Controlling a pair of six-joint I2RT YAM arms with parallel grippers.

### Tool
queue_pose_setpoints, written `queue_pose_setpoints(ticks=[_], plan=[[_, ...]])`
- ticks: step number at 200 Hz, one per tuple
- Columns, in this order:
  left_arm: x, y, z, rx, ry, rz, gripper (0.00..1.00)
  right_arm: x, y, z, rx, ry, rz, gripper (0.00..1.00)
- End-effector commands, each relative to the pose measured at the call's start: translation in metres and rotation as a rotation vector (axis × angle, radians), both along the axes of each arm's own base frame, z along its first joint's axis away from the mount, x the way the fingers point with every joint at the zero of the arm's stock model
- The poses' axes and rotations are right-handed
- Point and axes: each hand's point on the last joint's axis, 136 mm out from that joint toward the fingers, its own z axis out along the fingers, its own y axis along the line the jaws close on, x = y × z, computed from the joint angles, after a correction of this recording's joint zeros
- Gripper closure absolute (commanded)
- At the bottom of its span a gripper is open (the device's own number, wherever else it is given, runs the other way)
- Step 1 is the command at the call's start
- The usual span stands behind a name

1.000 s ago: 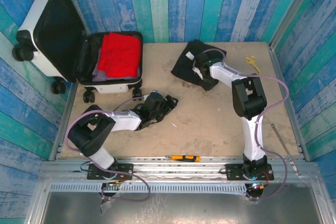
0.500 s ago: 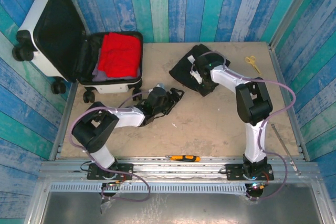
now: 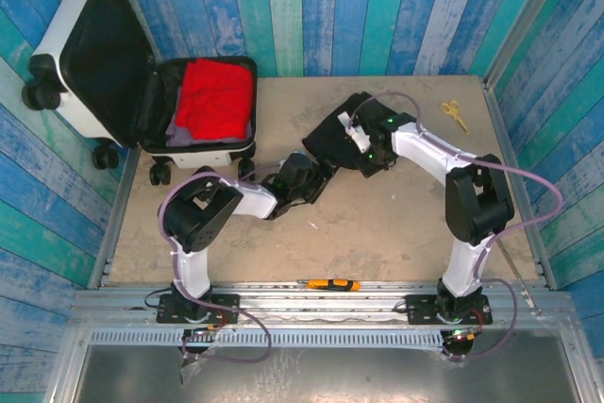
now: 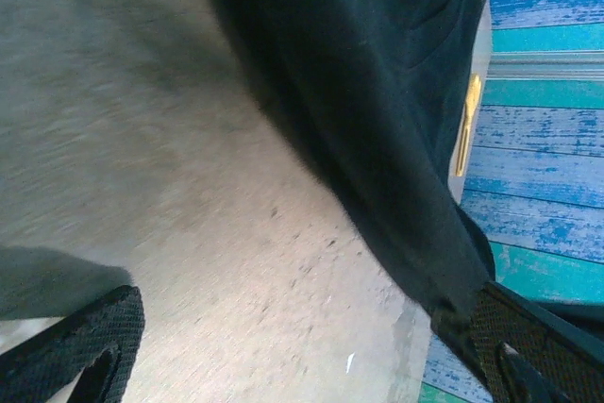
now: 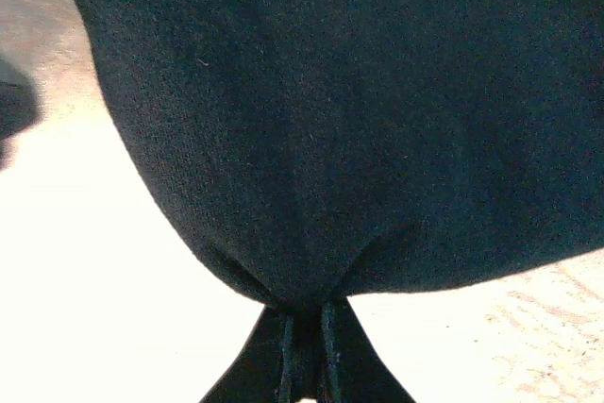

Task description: Pack the luggage

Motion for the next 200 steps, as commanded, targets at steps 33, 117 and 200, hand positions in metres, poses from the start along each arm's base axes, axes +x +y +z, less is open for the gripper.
queue_pose_setpoints(ticks=[33, 117, 200], plan=[[0.01, -0.019, -0.015, -0.029, 0.024, -0.018, 0.05, -0.029, 0.006, 0.006, 0.027, 0.046, 0.021, 1.0], [0.019, -0.024, -0.043, -0.022, 0.076, -0.005, 0.01, -0.043, 0.006, 0.014, 0.054, 0.047, 0.038, 0.99], [0.029, -0.004, -0.046, 0.013, 0.074, 0.048, 0.17, -0.05, -0.001, 0.022, 0.045, 0.021, 0.044, 0.99]])
